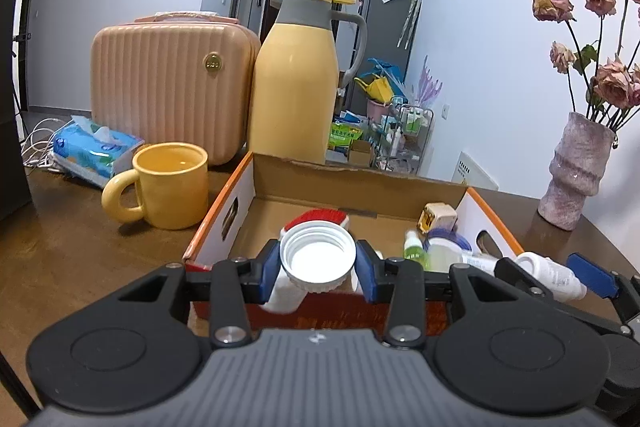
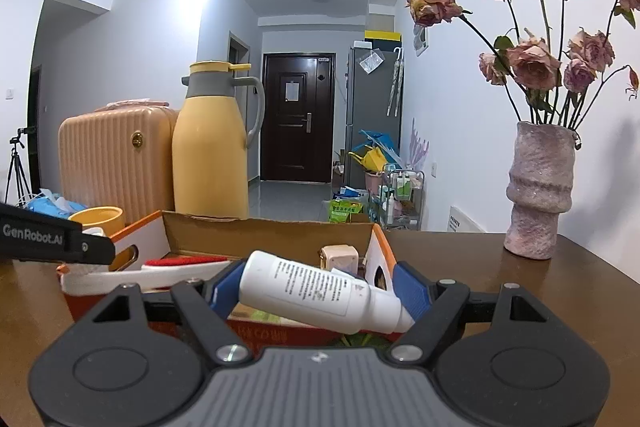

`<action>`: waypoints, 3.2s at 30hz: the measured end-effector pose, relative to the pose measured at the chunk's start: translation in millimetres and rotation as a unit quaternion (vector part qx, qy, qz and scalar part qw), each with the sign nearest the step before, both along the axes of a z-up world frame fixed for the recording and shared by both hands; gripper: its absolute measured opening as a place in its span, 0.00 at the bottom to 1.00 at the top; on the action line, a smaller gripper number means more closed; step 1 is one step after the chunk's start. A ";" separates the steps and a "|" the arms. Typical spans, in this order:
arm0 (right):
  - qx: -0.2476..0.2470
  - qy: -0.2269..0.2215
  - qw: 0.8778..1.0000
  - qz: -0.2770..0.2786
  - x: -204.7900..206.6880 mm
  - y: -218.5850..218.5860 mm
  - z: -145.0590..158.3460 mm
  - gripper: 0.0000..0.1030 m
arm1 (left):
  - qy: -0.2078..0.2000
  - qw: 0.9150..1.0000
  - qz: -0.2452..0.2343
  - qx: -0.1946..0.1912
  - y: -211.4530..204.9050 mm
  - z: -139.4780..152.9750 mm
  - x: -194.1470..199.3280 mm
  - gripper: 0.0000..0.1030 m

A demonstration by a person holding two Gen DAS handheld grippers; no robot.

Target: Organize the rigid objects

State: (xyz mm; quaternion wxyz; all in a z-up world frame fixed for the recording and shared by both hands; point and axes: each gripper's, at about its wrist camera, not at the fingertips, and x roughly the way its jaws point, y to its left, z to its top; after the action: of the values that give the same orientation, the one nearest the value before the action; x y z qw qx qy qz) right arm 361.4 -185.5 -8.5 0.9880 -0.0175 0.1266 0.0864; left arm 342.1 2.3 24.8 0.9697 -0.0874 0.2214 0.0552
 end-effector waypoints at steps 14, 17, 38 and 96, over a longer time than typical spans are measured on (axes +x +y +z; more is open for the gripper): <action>0.007 -0.001 1.000 -0.005 50.9 9.4 -3.7 0.77 | -0.005 1.000 0.008 0.008 1.8 -0.6 49.4 0.39; 0.007 -0.002 1.000 -0.005 62.6 10.5 -5.0 0.77 | -0.004 1.000 0.011 0.013 2.4 -1.9 60.8 0.39; -0.003 0.009 1.000 0.009 120.2 16.6 -2.3 0.77 | 0.004 0.999 0.010 0.036 4.7 -7.3 110.5 0.39; 0.040 0.010 0.999 -0.010 53.9 -11.6 11.9 1.00 | -0.065 0.996 0.025 0.063 12.9 9.2 19.0 1.00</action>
State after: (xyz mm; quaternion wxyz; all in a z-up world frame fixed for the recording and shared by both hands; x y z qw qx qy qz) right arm 415.3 -197.1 3.4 0.9875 0.0245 0.1327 0.0814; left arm 361.1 15.3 34.0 0.9840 -0.0347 0.1515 0.0874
